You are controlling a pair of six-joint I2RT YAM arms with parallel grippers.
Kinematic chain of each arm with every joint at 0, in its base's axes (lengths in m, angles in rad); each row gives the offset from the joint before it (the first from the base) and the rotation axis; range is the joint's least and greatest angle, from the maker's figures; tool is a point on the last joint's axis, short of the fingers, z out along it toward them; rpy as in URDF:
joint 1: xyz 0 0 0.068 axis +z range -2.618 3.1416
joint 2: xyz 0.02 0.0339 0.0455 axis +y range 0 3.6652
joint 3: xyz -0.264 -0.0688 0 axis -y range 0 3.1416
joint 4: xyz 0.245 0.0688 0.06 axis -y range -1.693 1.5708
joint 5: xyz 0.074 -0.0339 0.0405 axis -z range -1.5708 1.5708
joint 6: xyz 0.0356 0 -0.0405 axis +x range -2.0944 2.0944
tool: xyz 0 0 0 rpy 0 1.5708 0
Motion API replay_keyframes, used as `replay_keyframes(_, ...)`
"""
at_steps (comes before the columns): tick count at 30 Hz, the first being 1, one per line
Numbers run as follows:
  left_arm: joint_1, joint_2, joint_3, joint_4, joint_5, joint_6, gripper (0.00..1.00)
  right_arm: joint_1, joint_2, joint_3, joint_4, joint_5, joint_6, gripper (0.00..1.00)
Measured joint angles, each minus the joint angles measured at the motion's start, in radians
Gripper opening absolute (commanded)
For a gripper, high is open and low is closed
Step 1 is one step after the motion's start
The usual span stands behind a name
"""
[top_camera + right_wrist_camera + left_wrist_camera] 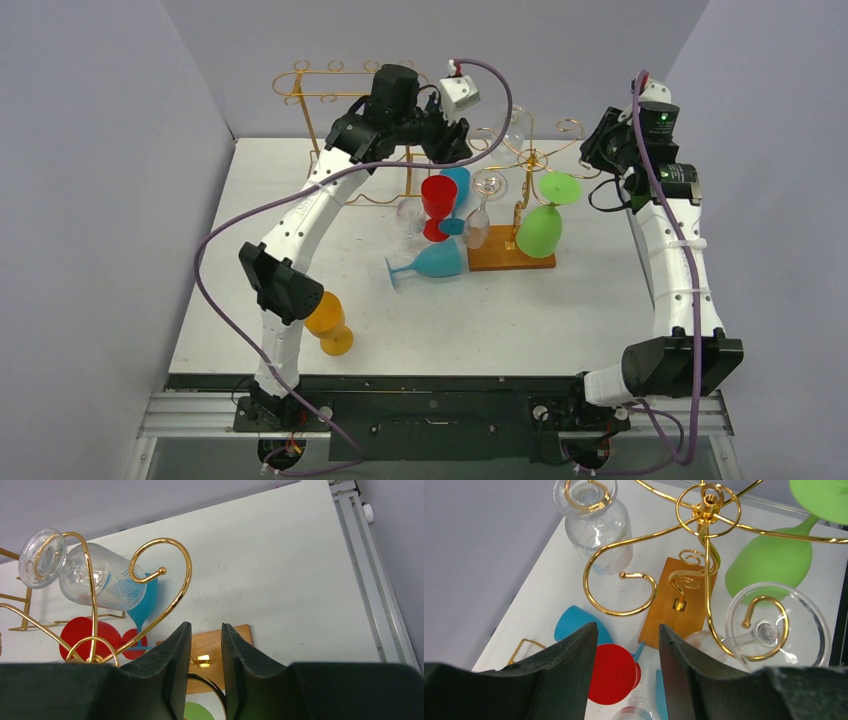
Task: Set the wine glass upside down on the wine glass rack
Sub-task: Adjust the wine rack at the center of the board.
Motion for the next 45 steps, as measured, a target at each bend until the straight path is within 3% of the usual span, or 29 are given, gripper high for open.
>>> replay_keyframes(17,-0.025,0.098,0.104,0.076,0.016,-0.009,0.39,-0.006,-0.140,-0.160,0.082,0.019,0.006,0.16)
replay_keyframes(36,-0.083,0.211,0.158,0.198,-0.066,0.014,0.39,0.010,-0.330,-0.287,0.054,0.040,0.018,0.15)
replay_keyframes(45,-0.082,0.222,0.158,0.221,-0.112,0.074,0.51,0.032,-0.334,-0.274,0.017,0.063,0.015,0.30)
